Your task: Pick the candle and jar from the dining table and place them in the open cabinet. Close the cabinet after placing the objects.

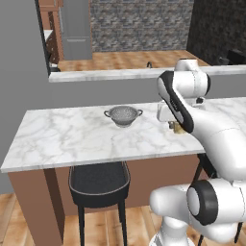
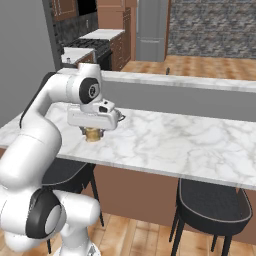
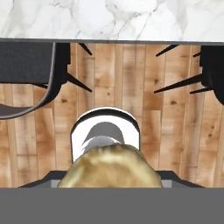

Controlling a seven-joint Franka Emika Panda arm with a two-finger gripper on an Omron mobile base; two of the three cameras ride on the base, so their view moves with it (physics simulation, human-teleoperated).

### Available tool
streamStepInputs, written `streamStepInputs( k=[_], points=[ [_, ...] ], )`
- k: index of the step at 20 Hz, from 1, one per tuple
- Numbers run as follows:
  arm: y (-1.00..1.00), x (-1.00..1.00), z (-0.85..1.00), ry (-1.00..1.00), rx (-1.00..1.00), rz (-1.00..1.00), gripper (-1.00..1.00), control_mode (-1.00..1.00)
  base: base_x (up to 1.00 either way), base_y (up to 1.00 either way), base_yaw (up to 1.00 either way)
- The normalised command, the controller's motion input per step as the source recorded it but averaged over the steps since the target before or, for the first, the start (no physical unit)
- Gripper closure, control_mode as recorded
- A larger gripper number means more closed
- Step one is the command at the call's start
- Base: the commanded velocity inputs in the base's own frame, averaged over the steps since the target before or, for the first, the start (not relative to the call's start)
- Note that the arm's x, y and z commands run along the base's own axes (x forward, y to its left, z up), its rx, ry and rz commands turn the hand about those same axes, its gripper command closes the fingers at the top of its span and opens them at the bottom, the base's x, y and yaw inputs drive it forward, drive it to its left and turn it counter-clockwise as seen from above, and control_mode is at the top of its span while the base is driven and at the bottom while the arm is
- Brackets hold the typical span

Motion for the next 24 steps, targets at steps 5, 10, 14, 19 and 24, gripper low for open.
streamStepInputs(
  k=[5,10,14,19,24],
  points=[
    [0.00,-0.33,0.06,0.00,0.00,0.00,1.00,-1.00,0.00,0.00,0.00],
    [0.00,-0.33,0.04,-0.02,0.00,0.00,1.00,-1.00,0.00,0.00,0.00],
    [0.00,-0.30,0.03,-0.06,0.00,0.00,1.00,-1.00,0.00,0.00,0.00],
    [-0.01,-0.24,0.02,-0.05,0.00,0.00,1.00,-1.00,0.00,0.00,0.00],
    [-0.01,-0.10,0.00,-0.04,0.00,0.00,1.00,1.00,-0.17,-0.02,0.00]
  ],
)
